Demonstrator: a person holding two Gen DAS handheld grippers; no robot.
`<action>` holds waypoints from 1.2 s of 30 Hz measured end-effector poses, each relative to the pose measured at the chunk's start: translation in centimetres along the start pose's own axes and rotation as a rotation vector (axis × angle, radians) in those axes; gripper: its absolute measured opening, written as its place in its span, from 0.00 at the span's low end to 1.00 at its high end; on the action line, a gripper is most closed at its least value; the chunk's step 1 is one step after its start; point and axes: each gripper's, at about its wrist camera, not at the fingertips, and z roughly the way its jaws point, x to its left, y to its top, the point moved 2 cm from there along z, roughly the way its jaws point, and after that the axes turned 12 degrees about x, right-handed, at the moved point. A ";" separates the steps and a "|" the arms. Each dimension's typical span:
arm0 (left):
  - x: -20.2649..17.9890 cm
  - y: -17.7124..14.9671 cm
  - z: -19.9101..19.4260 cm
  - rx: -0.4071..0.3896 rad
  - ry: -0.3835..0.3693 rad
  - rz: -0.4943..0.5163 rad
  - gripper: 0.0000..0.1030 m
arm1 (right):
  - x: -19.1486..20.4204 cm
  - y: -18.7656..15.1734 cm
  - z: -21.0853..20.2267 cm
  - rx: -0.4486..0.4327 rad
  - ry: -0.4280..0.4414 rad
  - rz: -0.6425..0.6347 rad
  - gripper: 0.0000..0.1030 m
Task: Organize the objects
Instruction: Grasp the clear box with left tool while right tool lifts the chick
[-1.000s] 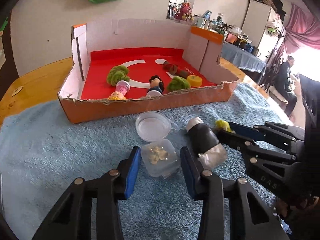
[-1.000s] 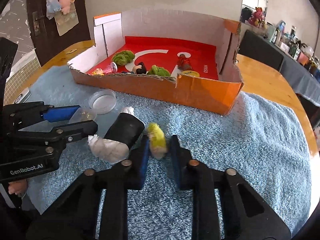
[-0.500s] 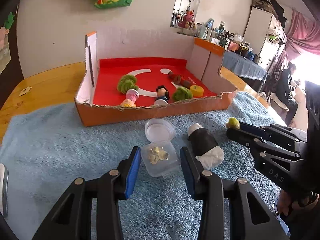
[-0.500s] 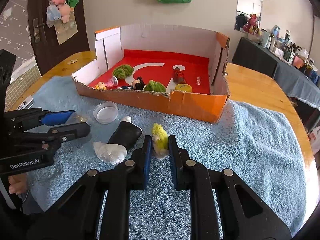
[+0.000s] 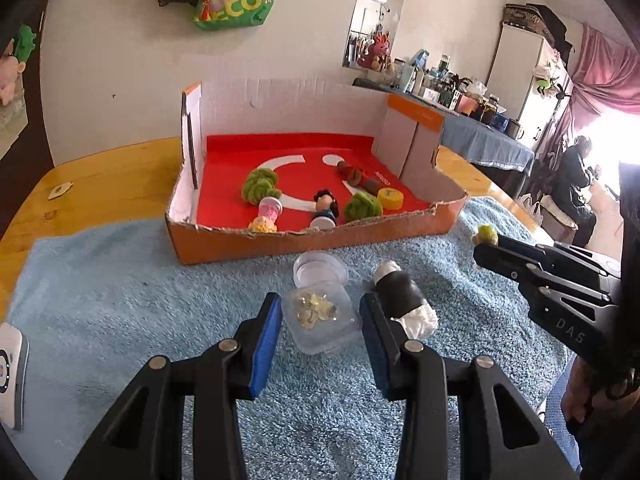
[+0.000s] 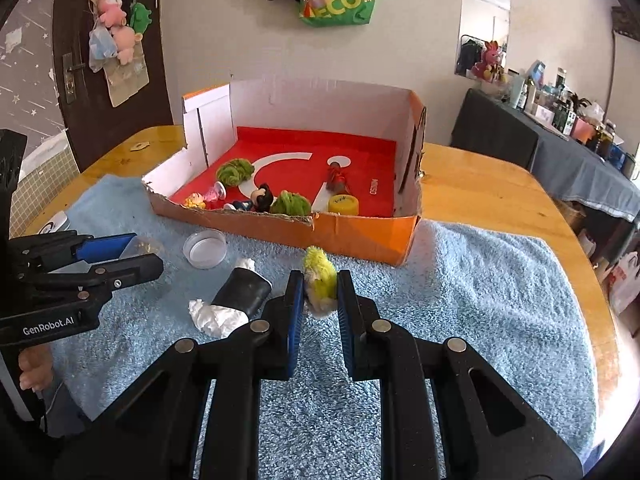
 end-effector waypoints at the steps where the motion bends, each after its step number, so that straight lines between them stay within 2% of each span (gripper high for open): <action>1: 0.0 0.0 -0.1 -0.002 0.001 0.001 0.41 | 0.0 0.0 0.0 -0.001 0.001 -0.002 0.15; 25: 2.0 0.0 -1.6 -0.027 0.030 -0.028 0.41 | 0.7 -0.3 0.5 0.008 0.056 -0.033 0.15; 32: 3.2 2.0 -2.7 -0.047 0.054 -0.015 0.41 | 0.7 1.4 -0.3 -0.021 0.080 -0.060 0.15; 36: 3.8 4.4 -2.4 -0.005 0.059 0.023 0.41 | 0.0 3.9 -0.8 -0.019 0.093 -0.092 0.15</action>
